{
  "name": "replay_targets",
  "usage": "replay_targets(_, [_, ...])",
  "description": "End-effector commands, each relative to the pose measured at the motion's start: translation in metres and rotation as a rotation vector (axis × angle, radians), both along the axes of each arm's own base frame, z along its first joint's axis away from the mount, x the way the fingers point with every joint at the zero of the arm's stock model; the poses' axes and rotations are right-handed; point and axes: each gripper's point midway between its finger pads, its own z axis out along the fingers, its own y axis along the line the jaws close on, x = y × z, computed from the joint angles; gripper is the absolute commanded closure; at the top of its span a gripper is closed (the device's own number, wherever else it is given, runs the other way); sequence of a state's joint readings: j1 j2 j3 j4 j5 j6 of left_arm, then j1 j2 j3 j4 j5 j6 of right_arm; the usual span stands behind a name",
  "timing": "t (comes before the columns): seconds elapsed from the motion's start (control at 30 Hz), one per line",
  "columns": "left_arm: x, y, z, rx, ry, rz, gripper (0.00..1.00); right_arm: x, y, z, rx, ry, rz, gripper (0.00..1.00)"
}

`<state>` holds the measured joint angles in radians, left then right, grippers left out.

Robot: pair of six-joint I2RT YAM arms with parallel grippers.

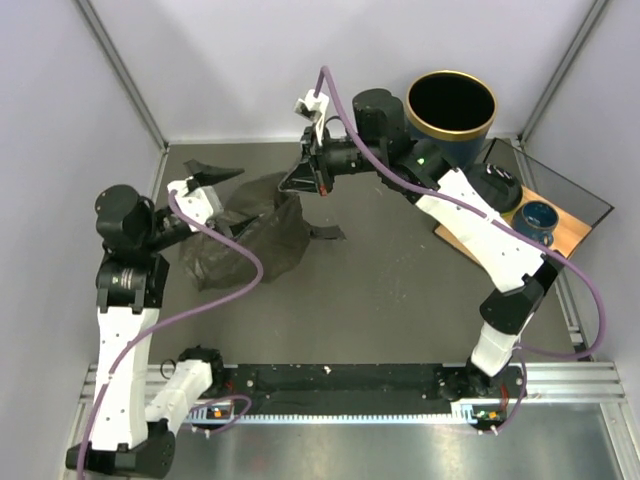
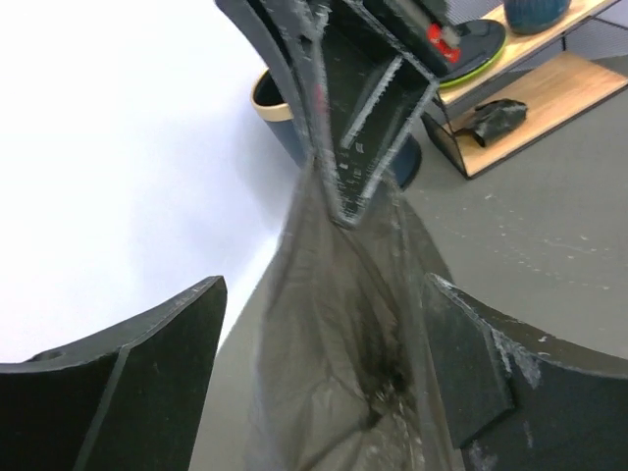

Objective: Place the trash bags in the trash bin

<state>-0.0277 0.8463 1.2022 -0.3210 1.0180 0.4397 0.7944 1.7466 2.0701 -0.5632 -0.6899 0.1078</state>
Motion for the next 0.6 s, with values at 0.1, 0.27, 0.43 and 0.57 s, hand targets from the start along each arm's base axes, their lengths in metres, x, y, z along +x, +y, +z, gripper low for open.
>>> replay_targets(0.1, [0.060,-0.009,-0.019,0.103,-0.007,-0.027,0.01,-0.023,-0.007,0.000,-0.015,-0.108,0.142,1.00])
replay_targets(0.27, [0.068,-0.054,-0.054,0.242,0.011,-0.149,0.17,-0.029,-0.009,-0.004,-0.017,-0.125,0.171,1.00])
replay_targets(0.43, [0.078,-0.064,-0.061,0.222,0.099,-0.154,0.69,-0.034,-0.013,-0.003,-0.018,-0.112,0.172,1.00])
replay_targets(0.57, [0.102,-0.035,-0.045,0.129,0.133,0.008,1.00,-0.025,-0.025,-0.003,-0.030,-0.102,0.100,0.89])
